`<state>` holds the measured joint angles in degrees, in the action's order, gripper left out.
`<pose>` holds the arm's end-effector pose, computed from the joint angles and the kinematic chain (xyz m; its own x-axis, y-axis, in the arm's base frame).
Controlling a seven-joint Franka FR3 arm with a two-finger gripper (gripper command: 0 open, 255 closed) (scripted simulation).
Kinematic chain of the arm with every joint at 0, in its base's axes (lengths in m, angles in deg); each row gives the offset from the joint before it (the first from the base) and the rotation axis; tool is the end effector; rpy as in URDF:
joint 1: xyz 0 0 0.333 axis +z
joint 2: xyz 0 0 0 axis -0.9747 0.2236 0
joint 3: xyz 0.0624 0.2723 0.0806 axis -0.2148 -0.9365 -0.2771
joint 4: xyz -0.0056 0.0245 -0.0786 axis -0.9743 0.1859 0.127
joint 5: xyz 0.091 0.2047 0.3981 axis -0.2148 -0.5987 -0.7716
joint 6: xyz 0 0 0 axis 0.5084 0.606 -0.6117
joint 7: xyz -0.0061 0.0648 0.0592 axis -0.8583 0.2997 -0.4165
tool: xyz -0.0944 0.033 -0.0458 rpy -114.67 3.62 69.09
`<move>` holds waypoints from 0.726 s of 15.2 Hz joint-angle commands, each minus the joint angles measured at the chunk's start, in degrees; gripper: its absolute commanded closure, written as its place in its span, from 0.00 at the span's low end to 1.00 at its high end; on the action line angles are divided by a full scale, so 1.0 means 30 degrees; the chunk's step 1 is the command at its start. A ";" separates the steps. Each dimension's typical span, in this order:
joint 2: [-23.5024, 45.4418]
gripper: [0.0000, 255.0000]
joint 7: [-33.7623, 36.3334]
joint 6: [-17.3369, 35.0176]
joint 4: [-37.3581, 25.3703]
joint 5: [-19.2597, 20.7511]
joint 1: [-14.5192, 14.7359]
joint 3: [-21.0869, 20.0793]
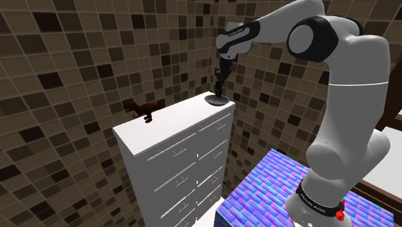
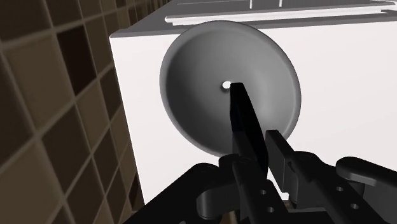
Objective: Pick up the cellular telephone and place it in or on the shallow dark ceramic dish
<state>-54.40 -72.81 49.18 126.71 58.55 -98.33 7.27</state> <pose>0.6803 -0.2565 0.3974 0.9859 -0.0281 0.1652 -0.0271 -0.9996 -0.0084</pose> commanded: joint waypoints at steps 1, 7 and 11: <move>0.0179 1.00 0.0001 0.0428 0.0236 -0.0006 0.0022 -0.0012; 0.0246 1.00 -0.0016 0.0670 0.0411 -0.0014 0.0022 -0.0014; 0.0246 0.00 -0.0016 0.0670 0.0411 -0.0014 0.0022 -0.0014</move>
<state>-53.66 -72.86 51.19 127.94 58.51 -98.26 7.23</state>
